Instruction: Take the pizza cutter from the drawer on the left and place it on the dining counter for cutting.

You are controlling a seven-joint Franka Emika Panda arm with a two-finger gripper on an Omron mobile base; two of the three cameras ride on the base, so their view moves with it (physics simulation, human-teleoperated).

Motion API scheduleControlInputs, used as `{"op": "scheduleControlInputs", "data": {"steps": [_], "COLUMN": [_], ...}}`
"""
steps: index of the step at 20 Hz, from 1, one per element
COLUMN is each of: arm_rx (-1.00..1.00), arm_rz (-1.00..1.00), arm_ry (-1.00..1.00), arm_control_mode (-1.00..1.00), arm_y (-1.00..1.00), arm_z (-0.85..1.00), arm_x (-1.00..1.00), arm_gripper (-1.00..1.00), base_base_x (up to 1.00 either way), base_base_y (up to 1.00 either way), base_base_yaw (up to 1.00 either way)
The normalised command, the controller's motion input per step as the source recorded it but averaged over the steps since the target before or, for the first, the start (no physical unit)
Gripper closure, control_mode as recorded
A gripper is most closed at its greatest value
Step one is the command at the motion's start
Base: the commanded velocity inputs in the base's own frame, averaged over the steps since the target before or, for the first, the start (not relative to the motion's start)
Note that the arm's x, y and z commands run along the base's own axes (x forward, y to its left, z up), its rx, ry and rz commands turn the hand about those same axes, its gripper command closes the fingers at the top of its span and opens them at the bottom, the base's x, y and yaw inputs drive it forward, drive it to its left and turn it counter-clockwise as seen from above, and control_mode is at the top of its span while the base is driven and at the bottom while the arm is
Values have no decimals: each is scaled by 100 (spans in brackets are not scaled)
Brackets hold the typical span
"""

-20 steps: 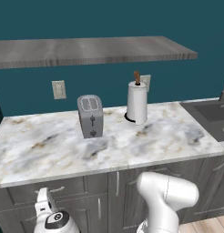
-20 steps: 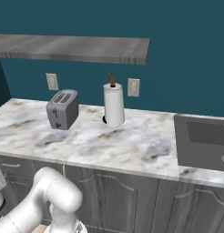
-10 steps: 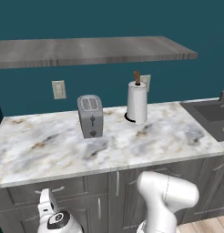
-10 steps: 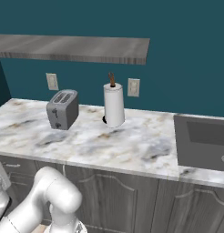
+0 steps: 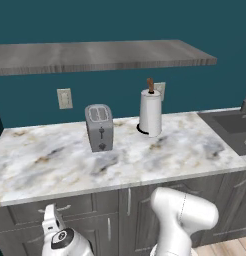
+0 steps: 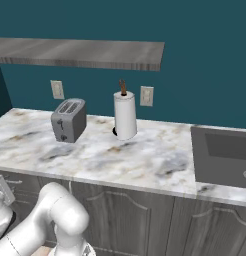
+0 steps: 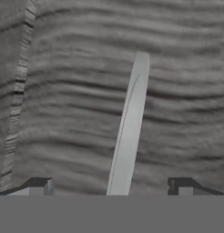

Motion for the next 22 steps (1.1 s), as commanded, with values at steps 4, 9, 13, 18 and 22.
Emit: {"op": "scheduleControlInputs", "data": {"steps": [4,9,13,18,22], "arm_rx": [0,0,0,0,0], "arm_rz": [0,0,0,0,0], "arm_ry": [-6,-6,-6,-4,0], "arm_control_mode": [-100,-100,-100,-100,-100], "arm_y": [0,0,0,0,0], "arm_z": [-12,-11,-10,-4,0], "arm_x": [12,13,15,8,0], "arm_gripper": [-100,-100,-100,-100,-100], "base_base_x": [0,0,0,0,0], "base_base_y": [0,0,0,0,0], "base_base_yaw": [0,0,0,0,0]}}
